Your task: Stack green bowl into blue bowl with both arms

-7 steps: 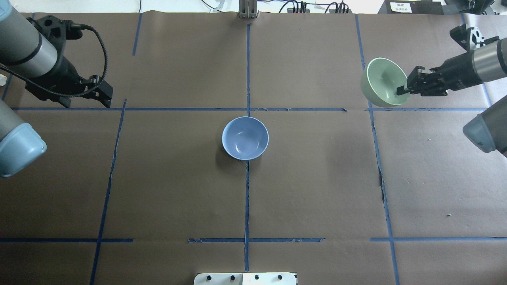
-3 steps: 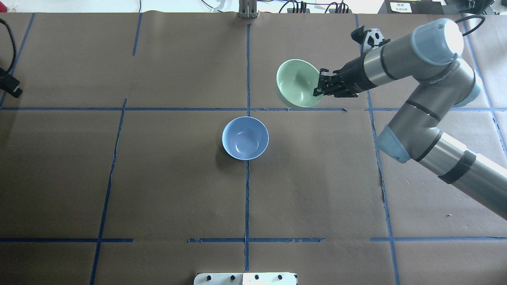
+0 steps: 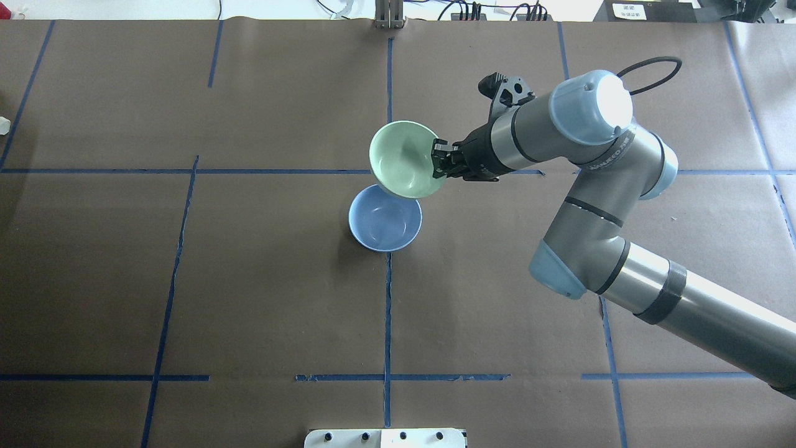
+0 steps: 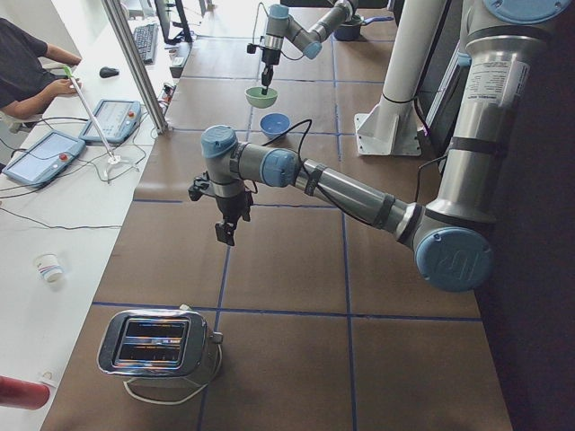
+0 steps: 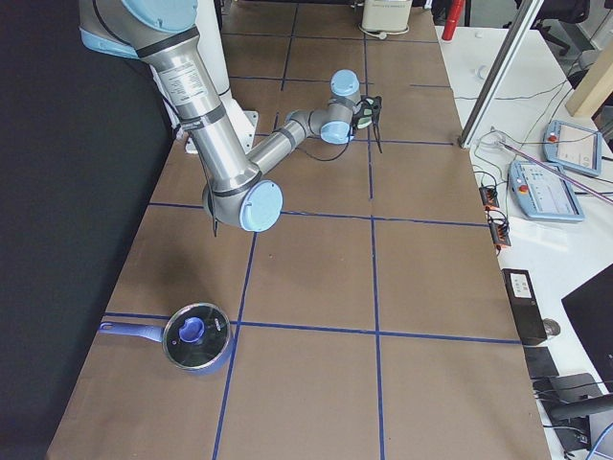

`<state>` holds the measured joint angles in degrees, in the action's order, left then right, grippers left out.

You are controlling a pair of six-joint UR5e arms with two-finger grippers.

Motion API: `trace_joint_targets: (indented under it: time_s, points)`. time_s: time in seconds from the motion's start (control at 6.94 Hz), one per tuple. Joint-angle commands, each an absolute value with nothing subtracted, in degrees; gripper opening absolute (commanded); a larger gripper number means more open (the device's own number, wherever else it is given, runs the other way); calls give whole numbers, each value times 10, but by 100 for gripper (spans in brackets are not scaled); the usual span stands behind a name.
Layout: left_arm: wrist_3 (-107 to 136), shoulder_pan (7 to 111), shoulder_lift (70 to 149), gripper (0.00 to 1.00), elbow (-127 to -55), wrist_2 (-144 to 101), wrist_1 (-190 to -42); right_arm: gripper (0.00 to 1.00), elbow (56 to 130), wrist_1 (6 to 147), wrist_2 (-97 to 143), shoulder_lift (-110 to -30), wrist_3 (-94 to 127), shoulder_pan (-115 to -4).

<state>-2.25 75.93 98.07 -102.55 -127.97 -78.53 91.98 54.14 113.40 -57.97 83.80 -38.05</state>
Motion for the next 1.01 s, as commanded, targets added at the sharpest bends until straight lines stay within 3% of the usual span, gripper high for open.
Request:
trace_joint_targets:
  time_s: [0.0, 0.72, 0.86]
  points:
    - [-25, 771, 976, 100, -996, -1279, -786, 0, 922, 544, 1098, -576, 840, -346]
    - [-23, 786, 976, 100, -987, -1280, -786, 4, 922, 559, 1078, -577, 840, -319]
    - [-23, 789, 977, 100, -986, -1280, -786, 99, 920, 559, 1078, -577, 840, -318]
